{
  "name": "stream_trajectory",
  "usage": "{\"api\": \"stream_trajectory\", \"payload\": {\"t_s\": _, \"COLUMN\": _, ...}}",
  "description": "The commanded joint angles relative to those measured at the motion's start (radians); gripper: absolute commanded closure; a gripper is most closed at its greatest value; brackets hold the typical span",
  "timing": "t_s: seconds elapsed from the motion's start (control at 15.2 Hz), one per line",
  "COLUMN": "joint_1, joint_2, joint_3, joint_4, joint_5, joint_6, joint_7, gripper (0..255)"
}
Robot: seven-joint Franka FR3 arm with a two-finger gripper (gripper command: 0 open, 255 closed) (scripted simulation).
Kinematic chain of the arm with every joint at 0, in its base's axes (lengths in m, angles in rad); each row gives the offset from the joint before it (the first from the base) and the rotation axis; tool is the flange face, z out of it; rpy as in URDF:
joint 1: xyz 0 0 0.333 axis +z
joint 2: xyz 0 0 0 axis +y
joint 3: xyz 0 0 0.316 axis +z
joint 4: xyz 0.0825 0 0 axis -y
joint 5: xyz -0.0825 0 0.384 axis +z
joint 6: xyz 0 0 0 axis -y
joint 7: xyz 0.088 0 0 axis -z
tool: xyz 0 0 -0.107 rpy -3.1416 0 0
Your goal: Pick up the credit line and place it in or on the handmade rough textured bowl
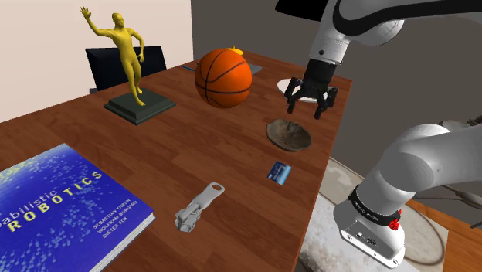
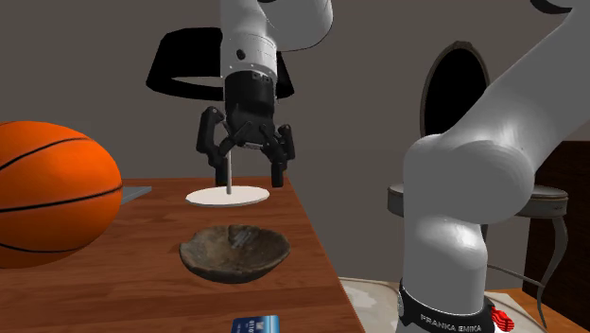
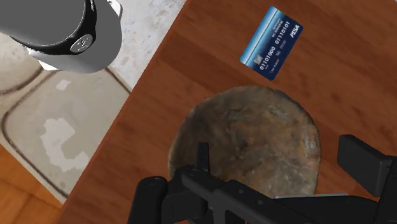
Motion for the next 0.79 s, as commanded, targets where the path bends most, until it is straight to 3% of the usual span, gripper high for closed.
{"api": "stream_trajectory", "payload": {"t_s": 0.0, "joint_1": 0.000, "joint_2": -0.015, "joint_3": 0.024, "joint_4": -0.056, "joint_5": 0.063, "joint_6": 0.013, "joint_7": 0.087, "gripper": 0}}
{"api": "stream_trajectory", "payload": {"t_s": 0.33, "joint_1": 0.025, "joint_2": -0.016, "joint_3": 0.096, "joint_4": -0.172, "joint_5": 0.250, "joint_6": 0.084, "joint_7": 0.288, "gripper": 0}}
{"api": "stream_trajectory", "payload": {"t_s": 0.73, "joint_1": 0.098, "joint_2": 0.030, "joint_3": 0.197, "joint_4": -0.268, "joint_5": 0.517, "joint_6": 0.211, "joint_7": 0.492, "gripper": 0}}
